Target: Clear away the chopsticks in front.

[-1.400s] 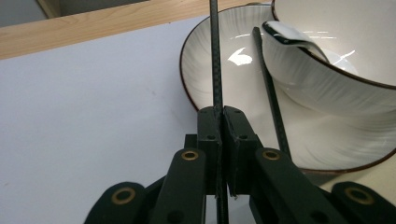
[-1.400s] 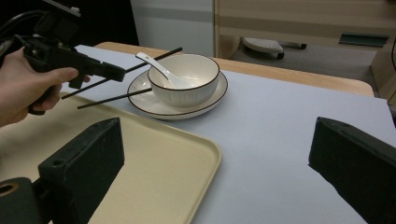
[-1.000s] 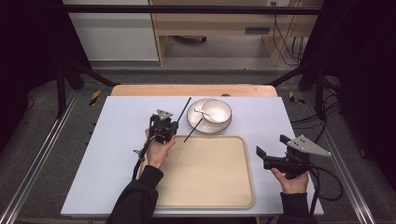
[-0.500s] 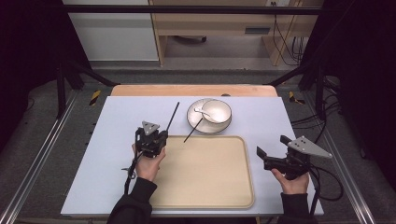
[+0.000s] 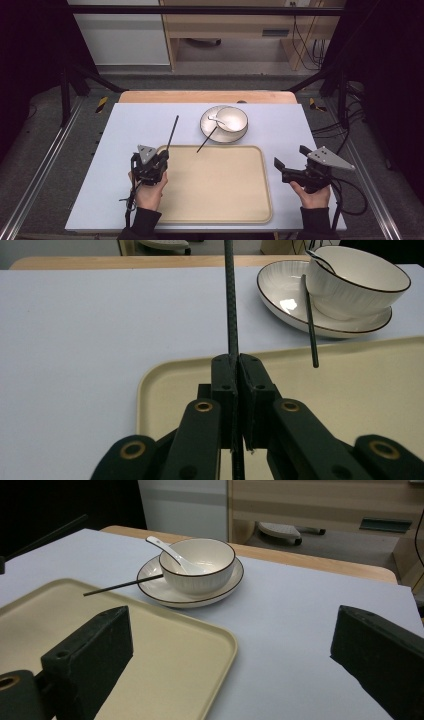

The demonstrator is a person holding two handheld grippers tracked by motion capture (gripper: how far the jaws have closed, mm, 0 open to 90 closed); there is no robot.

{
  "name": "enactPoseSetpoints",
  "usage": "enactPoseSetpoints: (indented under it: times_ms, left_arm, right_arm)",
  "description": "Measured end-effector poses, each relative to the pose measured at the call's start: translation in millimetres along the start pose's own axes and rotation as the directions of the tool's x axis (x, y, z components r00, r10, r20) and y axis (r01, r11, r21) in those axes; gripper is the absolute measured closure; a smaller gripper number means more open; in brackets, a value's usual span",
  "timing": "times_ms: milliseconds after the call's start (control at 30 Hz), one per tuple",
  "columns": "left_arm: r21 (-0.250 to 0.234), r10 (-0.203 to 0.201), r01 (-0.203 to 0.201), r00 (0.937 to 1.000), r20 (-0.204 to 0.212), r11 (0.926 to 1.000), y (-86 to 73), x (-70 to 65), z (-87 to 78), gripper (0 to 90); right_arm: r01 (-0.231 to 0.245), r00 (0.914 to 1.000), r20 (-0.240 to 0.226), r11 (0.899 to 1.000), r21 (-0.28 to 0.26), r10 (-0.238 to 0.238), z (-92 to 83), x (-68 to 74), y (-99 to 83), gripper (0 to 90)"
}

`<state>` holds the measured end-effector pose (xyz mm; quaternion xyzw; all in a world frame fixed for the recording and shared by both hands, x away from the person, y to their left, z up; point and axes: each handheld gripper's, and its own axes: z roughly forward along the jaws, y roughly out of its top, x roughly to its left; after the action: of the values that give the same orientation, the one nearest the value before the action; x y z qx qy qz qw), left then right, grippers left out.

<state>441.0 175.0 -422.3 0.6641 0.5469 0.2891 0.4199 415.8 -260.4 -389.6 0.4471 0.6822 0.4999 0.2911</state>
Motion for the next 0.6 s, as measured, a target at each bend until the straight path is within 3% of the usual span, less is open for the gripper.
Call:
enactPoseSetpoints:
  times_ms: [300,600]
  left_arm:
    - [-0.035,-0.070,0.070,0.9976,-0.001,0.9969,-24.6,2.4,-22.3,85.2]
    - [-0.048,-0.089,0.088,0.9952,-0.040,0.9950,-47.8,2.0,-39.7,85.2]
  right_arm:
    - [0.006,1.0000,-0.006,1.000,0.005,-0.006,1.1,3.2,0.1,3.5]
    - [0.010,0.9999,-0.012,1.000,0.010,-0.010,2.7,5.7,-0.3,3.6]
